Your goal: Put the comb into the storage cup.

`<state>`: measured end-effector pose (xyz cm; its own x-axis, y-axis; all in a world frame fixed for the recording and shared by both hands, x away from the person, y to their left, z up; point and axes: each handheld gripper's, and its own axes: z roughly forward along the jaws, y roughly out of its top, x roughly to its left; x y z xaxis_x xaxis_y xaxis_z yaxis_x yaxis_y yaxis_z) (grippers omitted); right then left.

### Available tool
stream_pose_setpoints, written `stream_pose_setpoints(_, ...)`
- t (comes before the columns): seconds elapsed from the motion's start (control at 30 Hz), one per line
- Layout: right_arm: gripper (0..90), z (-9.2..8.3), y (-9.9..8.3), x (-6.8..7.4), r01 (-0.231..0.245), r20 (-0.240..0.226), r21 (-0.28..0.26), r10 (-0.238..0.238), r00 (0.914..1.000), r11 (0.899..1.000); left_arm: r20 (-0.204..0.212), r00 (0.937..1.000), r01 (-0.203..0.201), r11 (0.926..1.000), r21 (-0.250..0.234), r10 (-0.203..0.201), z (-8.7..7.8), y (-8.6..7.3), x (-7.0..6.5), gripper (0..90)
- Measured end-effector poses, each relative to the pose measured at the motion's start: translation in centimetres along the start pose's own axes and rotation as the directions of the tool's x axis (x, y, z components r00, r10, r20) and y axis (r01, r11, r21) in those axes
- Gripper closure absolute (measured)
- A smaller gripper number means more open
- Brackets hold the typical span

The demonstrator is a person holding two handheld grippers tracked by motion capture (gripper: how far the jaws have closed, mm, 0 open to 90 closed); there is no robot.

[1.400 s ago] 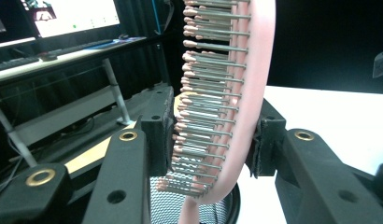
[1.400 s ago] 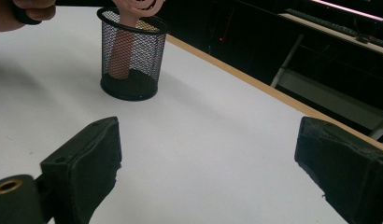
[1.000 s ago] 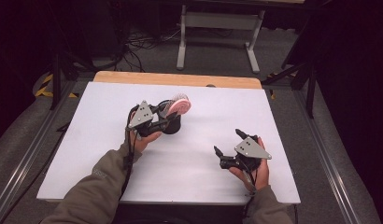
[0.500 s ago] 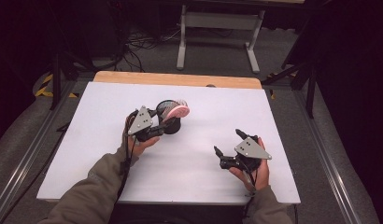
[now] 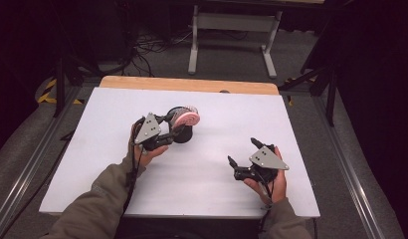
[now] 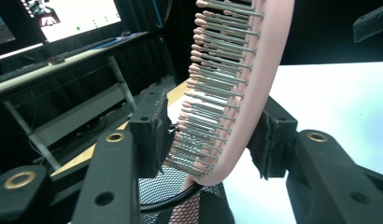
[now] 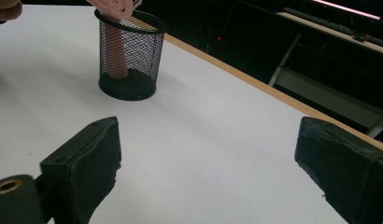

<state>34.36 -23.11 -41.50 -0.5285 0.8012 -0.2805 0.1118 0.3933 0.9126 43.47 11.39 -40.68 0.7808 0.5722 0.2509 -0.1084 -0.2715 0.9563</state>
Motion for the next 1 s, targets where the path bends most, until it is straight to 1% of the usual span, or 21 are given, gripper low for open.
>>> stream_pose_setpoints(0.07,7.7,0.0,0.0,0.0,0.002,-0.001,0.0,-0.002,1.0,1.0,0.001,1.0,-0.003,1.0,-0.005,0.003,-0.1,0.1,0.0,51.5)
stream_pose_setpoints(0.13,7.6,0.0,0.1,0.1,0.004,0.001,0.0,-0.004,1.0,1.0,-0.009,0.9999,-0.009,0.9999,-0.005,0.009,-0.2,0.2,0.1,50.2)
stream_pose_setpoints(0.23,7.6,-0.1,0.1,0.1,0.007,0.0,-0.004,-0.007,1.0,1.0,-0.011,0.9999,-0.005,0.9998,-0.02,0.005,-0.6,0.5,0.2,47.4)
stream_pose_setpoints(0.27,7.7,-0.1,0.1,0.1,0.007,0.0,-0.005,-0.007,1.0,1.0,-0.014,0.9998,-0.013,0.9997,-0.019,0.013,-0.6,0.5,0.2,47.5)
stream_pose_setpoints(0.37,7.6,0.0,0.1,0.1,0.006,-0.001,-0.003,-0.006,1.0,1.0,-0.013,0.9999,-0.009,0.9998,-0.018,0.008,-0.8,0.6,0.4,46.6)
stream_pose_setpoints(0.43,7.7,0.0,0.1,0.1,0.007,-0.002,-0.004,-0.007,1.0,1.0,-0.012,0.9999,-0.009,0.9998,-0.017,0.009,-0.9,0.6,0.4,44.5)
stream_pose_setpoints(0.5,7.6,-0.1,0.1,0.1,0.008,0.0,-0.004,-0.008,1.0,1.0,-0.01,0.9999,-0.003,0.9997,-0.025,0.003,-0.9,0.6,0.5,43.2)
stream_pose_setpoints(0.53,7.7,0.0,0.1,0.1,0.007,-0.002,-0.005,-0.007,1.0,1.0,-0.008,1.0,0.0,0.9998,-0.018,0.0,-1.0,0.6,0.5,43.1)
stream_pose_setpoints(0.57,7.6,0.0,0.1,0.2,0.009,-0.004,-0.004,-0.009,1.0,1.0,-0.011,0.9999,-0.011,0.9998,-0.015,0.011,-1.1,0.6,0.5,41.8)
stream_pose_setpoints(0.63,7.6,0.0,0.1,0.2,0.009,-0.003,-0.004,-0.009,1.0,1.0,-0.008,0.9999,-0.012,0.9999,-0.011,0.012,-1.1,0.7,0.5,40.1)
stream_pose_setpoints(0.67,7.6,0.0,0.1,0.2,0.01,-0.005,-0.004,-0.01,0.9999,1.0,-0.014,0.9998,-0.013,0.9998,-0.016,0.013,-1.1,0.7,0.6,38.4)
stream_pose_setpoints(0.7,7.6,0.0,0.1,0.2,0.012,-0.005,-0.005,-0.012,0.9999,1.0,-0.017,0.9998,0.002,0.9998,-0.02,-0.002,-1.1,0.7,0.5,36.8)
stream_pose_setpoints(0.73,7.6,0.0,0.1,0.2,0.013,-0.004,-0.005,-0.013,0.9999,1.0,-0.019,0.9998,0.006,0.9998,-0.02,-0.006,-1.2,0.7,0.5,33.9)
stream_pose_setpoints(0.83,7.6,0.0,0.1,0.2,0.012,-0.004,-0.005,-0.012,0.9999,1.0,-0.013,0.9999,0.012,0.9998,-0.016,-0.012,-1.3,0.7,0.7,31.1)
stream_pose_setpoints(0.93,7.6,0.0,0.1,0.2,0.011,-0.006,-0.006,-0.011,0.9999,1.0,-0.017,0.9997,0.014,0.9997,-0.018,-0.014,-1.4,0.6,0.8,27.6)
stream_pose_setpoints(0.97,7.6,0.0,0.2,0.2,0.012,-0.006,-0.006,-0.012,0.9999,1.0,-0.01,0.9996,0.025,0.9995,-0.017,-0.025,-1.4,0.6,0.9,26.1)
stream_pose_setpoints(1.0,7.6,-0.1,0.2,0.2,0.014,-0.008,-0.006,-0.014,0.9999,1.0,-0.014,0.9996,0.024,0.9996,-0.015,-0.024,-1.5,0.6,0.9,24.9)
